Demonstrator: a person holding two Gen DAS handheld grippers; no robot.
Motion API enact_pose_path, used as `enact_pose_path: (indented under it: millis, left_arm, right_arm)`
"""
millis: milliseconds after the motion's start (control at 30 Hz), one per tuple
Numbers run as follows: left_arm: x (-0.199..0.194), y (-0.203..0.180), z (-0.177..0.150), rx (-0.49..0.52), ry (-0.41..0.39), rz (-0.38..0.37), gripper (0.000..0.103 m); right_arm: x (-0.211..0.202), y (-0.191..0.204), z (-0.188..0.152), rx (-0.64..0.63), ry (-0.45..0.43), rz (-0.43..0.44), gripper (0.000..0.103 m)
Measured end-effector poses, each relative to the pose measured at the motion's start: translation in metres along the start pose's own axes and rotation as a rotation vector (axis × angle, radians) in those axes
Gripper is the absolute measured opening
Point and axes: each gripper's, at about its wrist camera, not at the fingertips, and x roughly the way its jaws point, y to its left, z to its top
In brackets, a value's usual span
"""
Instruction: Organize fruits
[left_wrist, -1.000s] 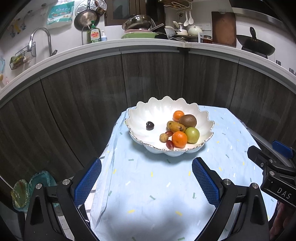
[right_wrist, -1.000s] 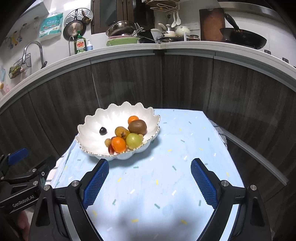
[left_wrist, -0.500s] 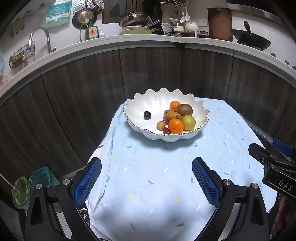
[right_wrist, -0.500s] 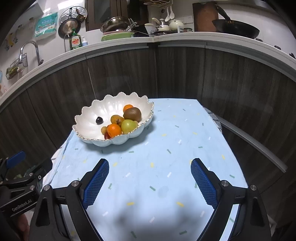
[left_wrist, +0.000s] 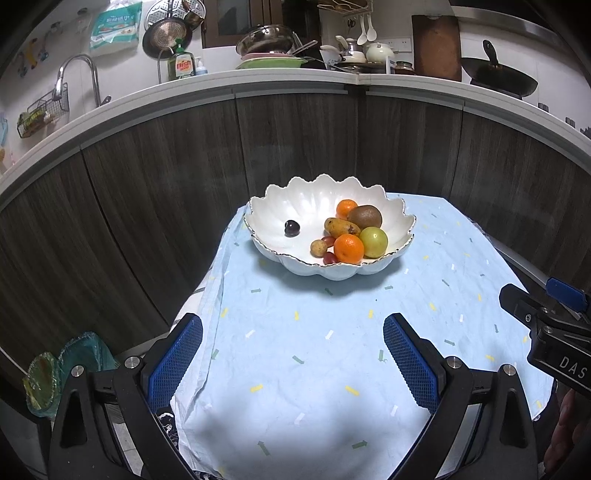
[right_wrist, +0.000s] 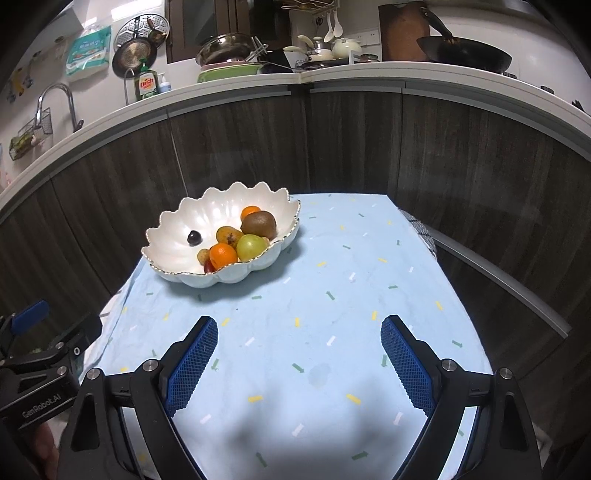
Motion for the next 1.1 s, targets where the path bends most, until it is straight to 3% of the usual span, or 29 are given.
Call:
enact_pose_path:
  millis: [1100]
  left_arm:
    - [-0.001,0.0011,0.0018,-0.009,-0.001,0.004,0.1]
  right_arm:
    - [-0.0001,-0.0003,-0.0007,-0.001,0.006,0.005,0.091]
